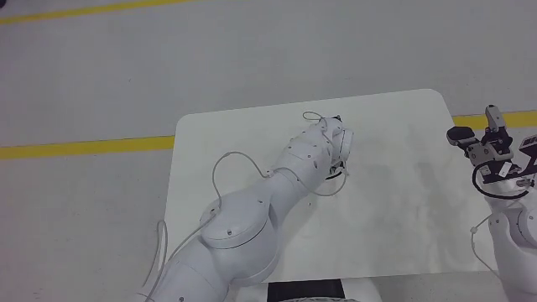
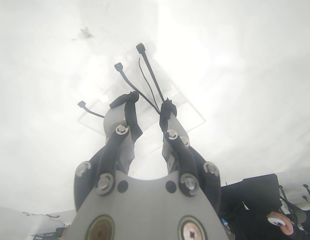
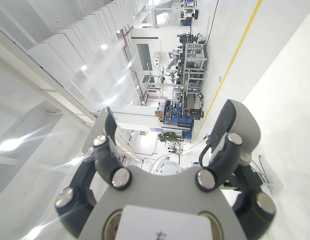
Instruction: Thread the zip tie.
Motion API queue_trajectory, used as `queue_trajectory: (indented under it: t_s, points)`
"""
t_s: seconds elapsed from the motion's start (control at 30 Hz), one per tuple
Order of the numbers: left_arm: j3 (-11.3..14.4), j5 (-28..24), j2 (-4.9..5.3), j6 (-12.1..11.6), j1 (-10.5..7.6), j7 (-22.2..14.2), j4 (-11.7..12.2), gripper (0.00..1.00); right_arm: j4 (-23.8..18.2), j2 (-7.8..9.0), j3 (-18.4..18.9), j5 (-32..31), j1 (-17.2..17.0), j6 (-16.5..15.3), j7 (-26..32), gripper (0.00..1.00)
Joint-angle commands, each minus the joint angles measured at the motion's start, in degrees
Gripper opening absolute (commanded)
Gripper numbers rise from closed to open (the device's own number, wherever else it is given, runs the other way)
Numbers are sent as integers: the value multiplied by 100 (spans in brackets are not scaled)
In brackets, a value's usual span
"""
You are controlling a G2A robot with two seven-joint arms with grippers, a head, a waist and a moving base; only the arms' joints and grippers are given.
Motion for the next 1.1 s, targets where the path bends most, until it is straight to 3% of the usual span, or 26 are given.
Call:
queue_trajectory:
  t_s: [0.0, 0.2, 0.83, 1.07]
  points:
    - [2, -15, 0, 0, 1, 9, 17, 22, 0, 0, 0, 0, 0, 0, 0, 100]
    - [6, -66, 0, 0, 14, 55, 28, 14, 0, 0, 0, 0, 0, 0, 0, 100]
    - [15, -74, 0, 0, 19, 348, 98, 24, 0, 0, 0, 0, 0, 0, 0, 100]
    - [15, -88, 0, 0, 31, 346, 85, 22, 0, 0, 0, 0, 0, 0, 0, 100]
